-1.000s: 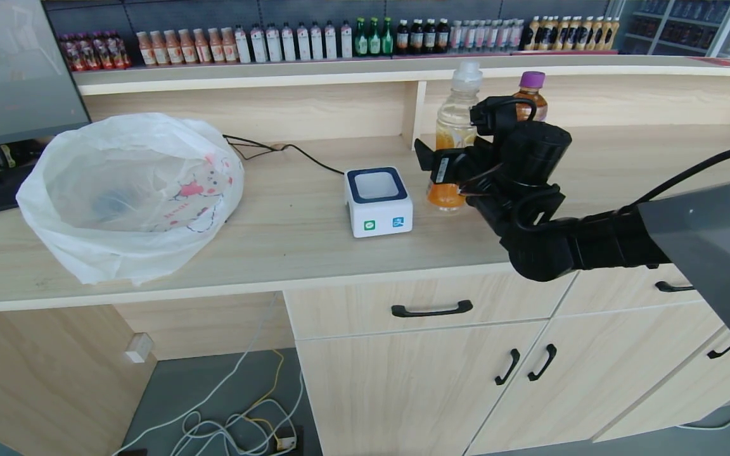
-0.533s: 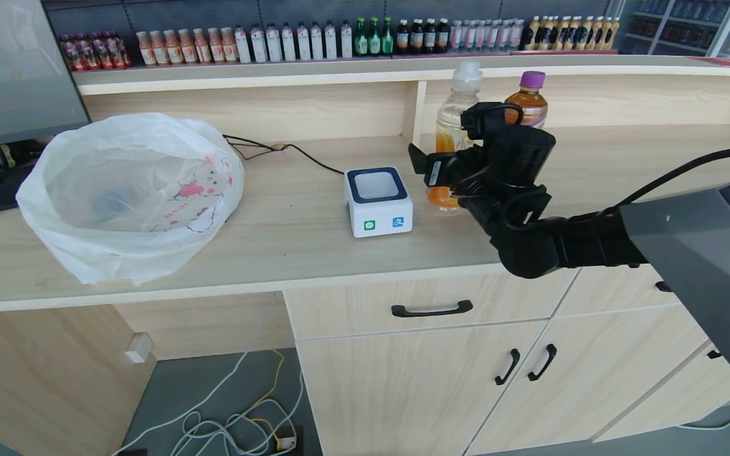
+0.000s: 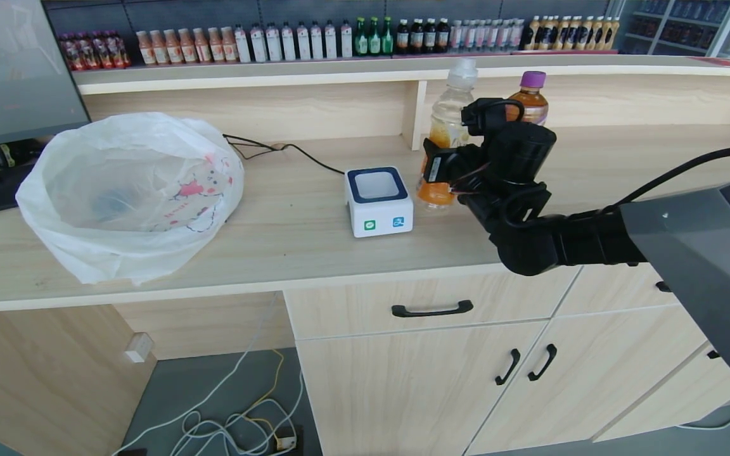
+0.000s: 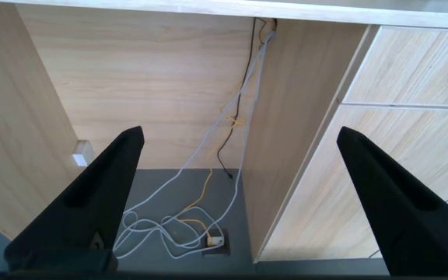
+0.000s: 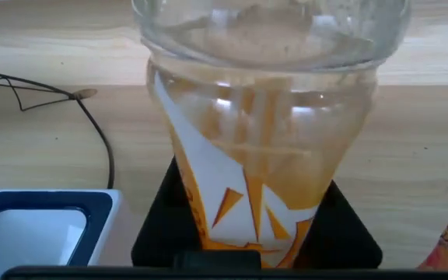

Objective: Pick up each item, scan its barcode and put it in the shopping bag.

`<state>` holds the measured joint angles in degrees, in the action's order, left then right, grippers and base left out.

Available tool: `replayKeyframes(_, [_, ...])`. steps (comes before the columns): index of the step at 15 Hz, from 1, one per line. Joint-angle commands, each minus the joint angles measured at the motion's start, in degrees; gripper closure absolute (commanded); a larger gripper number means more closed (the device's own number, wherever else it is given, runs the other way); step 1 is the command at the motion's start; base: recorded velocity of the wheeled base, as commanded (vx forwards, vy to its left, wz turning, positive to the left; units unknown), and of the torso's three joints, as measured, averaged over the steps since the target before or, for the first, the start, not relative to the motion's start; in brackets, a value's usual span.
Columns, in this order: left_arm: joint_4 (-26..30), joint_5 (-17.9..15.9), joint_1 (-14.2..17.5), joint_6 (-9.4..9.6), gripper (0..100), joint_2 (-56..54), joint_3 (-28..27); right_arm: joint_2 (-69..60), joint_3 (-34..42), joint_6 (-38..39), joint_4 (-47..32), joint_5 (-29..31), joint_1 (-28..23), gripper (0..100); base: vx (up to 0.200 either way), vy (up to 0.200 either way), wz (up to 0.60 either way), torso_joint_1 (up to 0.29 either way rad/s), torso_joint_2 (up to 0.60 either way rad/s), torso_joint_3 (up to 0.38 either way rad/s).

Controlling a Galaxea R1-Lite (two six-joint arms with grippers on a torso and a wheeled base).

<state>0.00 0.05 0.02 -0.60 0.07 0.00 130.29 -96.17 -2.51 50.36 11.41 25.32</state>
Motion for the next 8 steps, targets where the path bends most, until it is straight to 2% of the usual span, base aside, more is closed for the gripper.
replayKeyframes(1, [0.00,0.04,0.06,-0.02,0,-0.07,0.00,-0.30,-0.33,-0.04,0.18,0.10,-0.01,100,0.000,0.000,0.00,0.000,0.00,0.000])
replayKeyframes(8, [0.00,-0.05,0.06,-0.02,0,0.01,0.00,-1.18,-0.42,-0.04,0.18,-1.30,-0.01,100,0.000,0.000,0.00,0.000,0.00,0.000])
